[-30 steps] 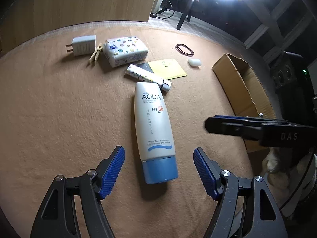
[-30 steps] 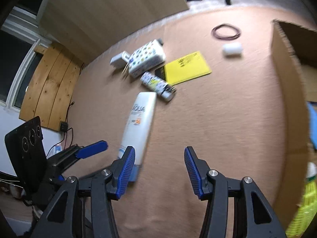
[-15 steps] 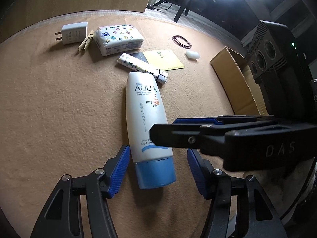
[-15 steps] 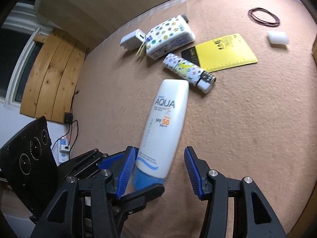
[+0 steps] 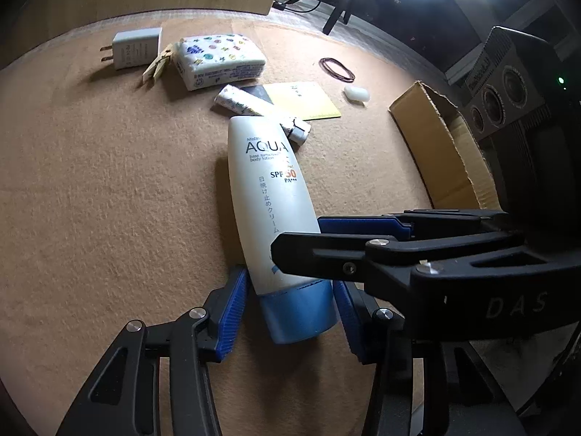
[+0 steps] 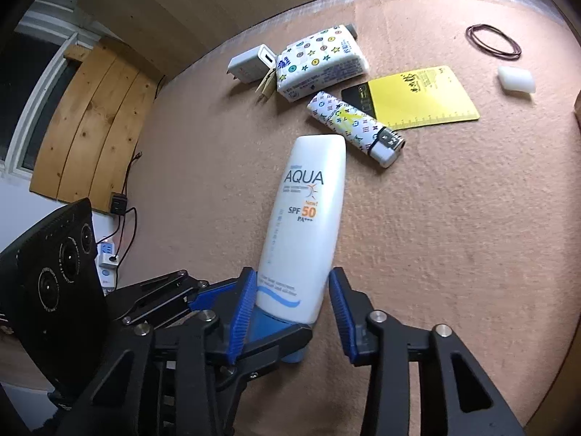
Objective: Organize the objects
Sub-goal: 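Grasp the white AQUA sunscreen tube with both tools, then carry the sunscreen tube into the box with both tools and release, then reach the left tool to the white patterned tissue pack and grasp it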
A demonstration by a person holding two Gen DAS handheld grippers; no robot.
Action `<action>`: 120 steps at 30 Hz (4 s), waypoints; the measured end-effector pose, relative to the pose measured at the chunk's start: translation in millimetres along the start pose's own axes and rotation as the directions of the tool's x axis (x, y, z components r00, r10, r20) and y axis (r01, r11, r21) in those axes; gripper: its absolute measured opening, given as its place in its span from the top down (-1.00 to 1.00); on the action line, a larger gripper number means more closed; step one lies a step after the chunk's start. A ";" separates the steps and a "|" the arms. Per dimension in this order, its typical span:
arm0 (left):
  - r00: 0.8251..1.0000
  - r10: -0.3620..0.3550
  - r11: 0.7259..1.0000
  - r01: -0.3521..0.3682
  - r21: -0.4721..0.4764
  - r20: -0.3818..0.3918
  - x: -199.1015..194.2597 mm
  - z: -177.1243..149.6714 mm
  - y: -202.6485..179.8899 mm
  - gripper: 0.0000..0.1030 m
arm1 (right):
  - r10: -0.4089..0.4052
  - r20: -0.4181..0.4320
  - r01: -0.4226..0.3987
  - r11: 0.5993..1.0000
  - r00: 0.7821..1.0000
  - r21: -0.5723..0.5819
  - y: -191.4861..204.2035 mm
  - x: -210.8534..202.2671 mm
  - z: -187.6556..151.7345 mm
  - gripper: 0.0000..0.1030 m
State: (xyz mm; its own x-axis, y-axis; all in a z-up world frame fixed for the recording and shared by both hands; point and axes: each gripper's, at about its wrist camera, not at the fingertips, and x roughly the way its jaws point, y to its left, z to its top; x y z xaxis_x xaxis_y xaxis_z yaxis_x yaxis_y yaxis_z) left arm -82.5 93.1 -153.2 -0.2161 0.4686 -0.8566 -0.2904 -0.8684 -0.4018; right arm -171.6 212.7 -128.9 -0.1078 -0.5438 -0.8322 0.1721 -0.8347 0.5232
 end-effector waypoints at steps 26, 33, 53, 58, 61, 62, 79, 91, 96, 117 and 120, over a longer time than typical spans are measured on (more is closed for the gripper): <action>0.995 -0.061 0.964 0.038 0.265 0.081 12.2 68.2 -163.5 0.04 | -0.130 0.259 0.104 0.988 0.957 0.111 -71.8 -144.3 -42.4 0.31; 0.994 -0.102 0.938 0.080 0.339 0.047 41.4 86.7 -219.4 0.04 | -0.169 0.302 0.116 0.976 0.938 0.185 -115.3 -179.6 -60.5 0.31; 0.998 -0.063 0.895 0.069 0.440 -0.030 90.4 94.0 -266.0 -0.19 | -0.279 0.308 0.189 0.938 0.910 0.289 -171.4 -194.8 -82.1 -0.10; 0.999 -0.042 0.900 0.034 0.435 0.009 72.7 90.2 -255.3 -0.19 | -0.313 0.315 0.226 0.932 0.896 0.282 -167.3 -197.3 -83.7 -0.10; 0.999 -0.041 0.907 0.025 0.421 0.027 56.5 84.3 -245.4 -0.19 | -0.335 0.326 0.249 0.928 0.884 0.277 -161.9 -198.1 -83.9 -0.10; 0.999 -0.041 0.910 0.022 0.413 0.035 51.3 84.2 -240.4 -0.19 | -0.340 0.332 0.254 0.927 0.880 0.275 -159.9 -198.2 -84.2 -0.10; 0.984 0.098 0.975 -0.125 0.185 0.146 -21.9 80.7 -87.8 -0.19 | -0.274 0.394 0.238 0.961 0.877 0.139 -92.3 -182.9 -65.0 -0.10; 0.972 0.193 0.981 -0.195 0.002 0.131 -41.5 137.7 23.8 -0.17 | -0.209 0.325 0.197 0.978 0.922 0.071 -52.5 -134.6 -50.7 -0.10; 0.971 0.210 0.977 -0.211 -0.007 0.112 -19.9 182.4 24.7 -0.12 | -0.214 0.308 0.199 0.977 0.927 0.080 -51.4 -125.6 -52.6 -0.10; 0.954 0.300 0.954 -0.300 0.009 -0.007 57.3 224.4 24.7 0.32 | -0.279 0.288 0.226 0.953 0.916 0.204 -100.4 -138.8 -64.6 -0.10; 0.944 0.328 0.943 -0.329 0.054 0.014 52.8 207.9 19.8 0.34 | -0.271 0.287 0.223 0.957 0.919 0.188 -95.3 -136.8 -62.6 -0.10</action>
State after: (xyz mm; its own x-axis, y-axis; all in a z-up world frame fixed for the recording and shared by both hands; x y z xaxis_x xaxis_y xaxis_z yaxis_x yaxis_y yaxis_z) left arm -293.5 134.3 -139.1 -0.3126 0.1597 -0.9364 -0.2534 -0.9641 -0.0798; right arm -111.9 372.1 -76.3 -0.4271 -0.2986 -0.8535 -0.0432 -0.9361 0.3491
